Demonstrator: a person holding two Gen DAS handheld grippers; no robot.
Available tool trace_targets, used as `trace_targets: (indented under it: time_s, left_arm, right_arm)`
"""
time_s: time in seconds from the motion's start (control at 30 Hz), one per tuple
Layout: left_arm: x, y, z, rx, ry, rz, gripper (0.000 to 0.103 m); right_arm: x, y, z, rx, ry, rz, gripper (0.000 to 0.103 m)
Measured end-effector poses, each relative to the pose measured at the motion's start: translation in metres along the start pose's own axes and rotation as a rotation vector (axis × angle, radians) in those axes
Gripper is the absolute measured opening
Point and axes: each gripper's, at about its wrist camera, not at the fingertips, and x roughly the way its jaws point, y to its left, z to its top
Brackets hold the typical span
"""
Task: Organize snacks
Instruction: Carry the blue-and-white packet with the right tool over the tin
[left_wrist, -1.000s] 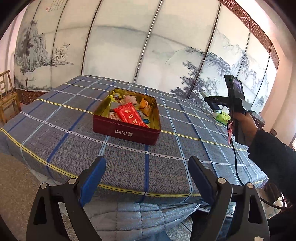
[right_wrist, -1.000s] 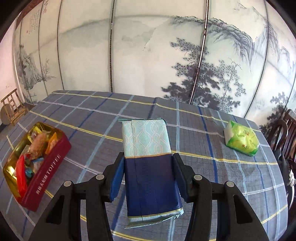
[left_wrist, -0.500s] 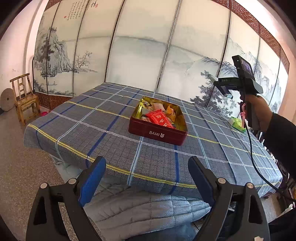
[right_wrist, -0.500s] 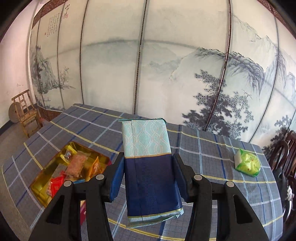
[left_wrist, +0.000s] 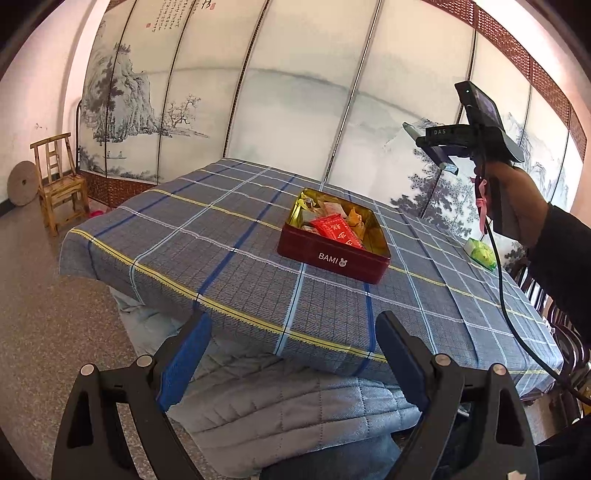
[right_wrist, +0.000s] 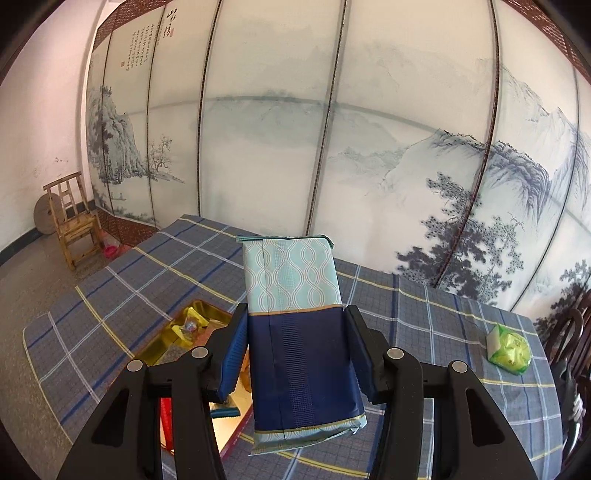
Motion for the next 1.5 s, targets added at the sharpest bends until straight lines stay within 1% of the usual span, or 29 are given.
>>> trace_targets:
  time_s: [0.33,0.47,0.63,1.07,1.37,1.5]
  left_arm:
    - [0.001,0.020,-0.006,-0.046,0.008,0.015,0.088]
    - [0.000,0.031,-0.008,-0.062,0.007,0.027,0.088]
    - [0.002,0.043,-0.013,-0.092,0.023,0.035,0.088]
    - [0.013,0.055,-0.024,-0.128,0.072,0.048,0.088]
    - [0.022,0.062,-0.031,-0.155,0.102,0.062,0.088]
    - [0.029,0.066,-0.034,-0.171,0.120,0.067,0.088]
  right_arm:
    - [0.020,0.048,-0.007,-0.031,0.038,0.039,0.052]
    - [0.030,0.064,-0.010,-0.038,0.059,0.051,0.052]
    - [0.043,0.081,-0.017,-0.054,0.088,0.056,0.052]
    - [0.093,0.097,-0.045,-0.031,0.196,0.064,0.052]
    - [0.115,0.095,-0.053,0.004,0.244,0.075,0.052]
    - [0.119,0.096,-0.066,0.002,0.263,0.081,0.052]
